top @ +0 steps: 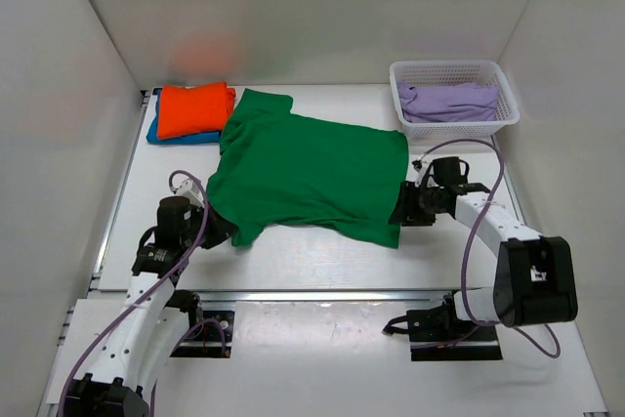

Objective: Fold and stack the t-shirts
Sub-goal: Grap the side of the flattened tshirt closest away from the robot with both arms

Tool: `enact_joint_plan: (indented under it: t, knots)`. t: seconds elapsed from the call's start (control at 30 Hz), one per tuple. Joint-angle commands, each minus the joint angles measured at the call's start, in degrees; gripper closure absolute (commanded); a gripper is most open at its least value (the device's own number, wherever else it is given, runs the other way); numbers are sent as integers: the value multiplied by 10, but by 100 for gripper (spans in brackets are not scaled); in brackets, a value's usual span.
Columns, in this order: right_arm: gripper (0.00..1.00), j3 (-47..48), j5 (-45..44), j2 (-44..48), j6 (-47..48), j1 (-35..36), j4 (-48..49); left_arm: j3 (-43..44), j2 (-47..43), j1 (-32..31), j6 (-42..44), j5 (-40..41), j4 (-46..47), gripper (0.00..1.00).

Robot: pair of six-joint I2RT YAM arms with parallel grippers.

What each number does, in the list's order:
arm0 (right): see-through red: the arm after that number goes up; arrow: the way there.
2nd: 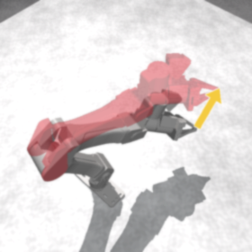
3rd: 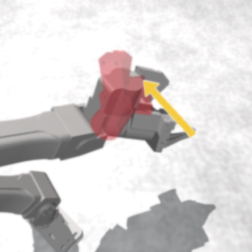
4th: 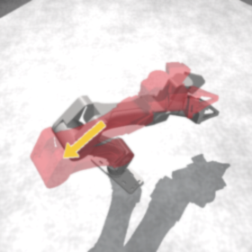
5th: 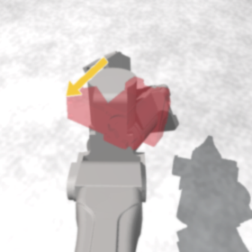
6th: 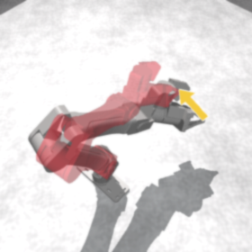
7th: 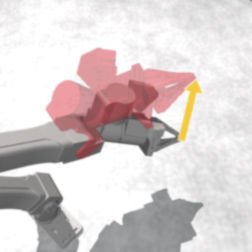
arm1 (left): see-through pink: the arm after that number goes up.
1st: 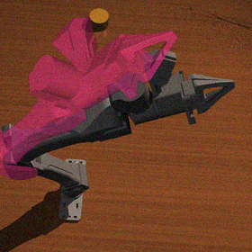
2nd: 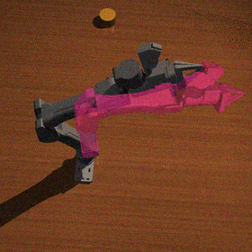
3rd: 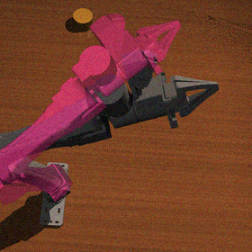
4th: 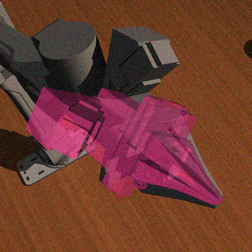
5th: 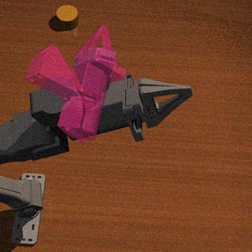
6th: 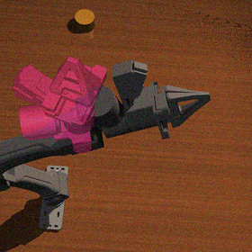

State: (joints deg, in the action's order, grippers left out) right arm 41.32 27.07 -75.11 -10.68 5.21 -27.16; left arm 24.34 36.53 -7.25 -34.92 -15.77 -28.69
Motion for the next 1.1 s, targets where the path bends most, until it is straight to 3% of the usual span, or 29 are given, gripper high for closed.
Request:
enact_joint_plan:
  t: [0.0, 0.27, 0.47, 0.6, 0.63, 0.83, 1.07]
  knots:
    - [59, -7, -67, -26, 14, 17, 40, 2, -14, 6, 4, -3, 3, 98]
    - [58, -25, -83, -71, 25, 28, 74, -5, -13, -1, -7, -5, 9, 98]
    - [67, -40, -96, -57, 20, 42, 82, -3, -16, 6, -2, -6, 4, 98]
    - [95, -55, -96, -37, 17, 34, 84, -2, -15, 0, -1, -1, -1, 98]
    - [97, -53, -97, -29, 15, 35, 77, 0, -15, 0, -1, -1, -3, 99]
    - [87, -58, -99, 18, 16, 34, 52, 21, -19, 5, 9, 7, -26, 98]
    - [84, -82, -73, 36, 14, 27, 45, 23, -48, -2, 6, 5, -51, 99]
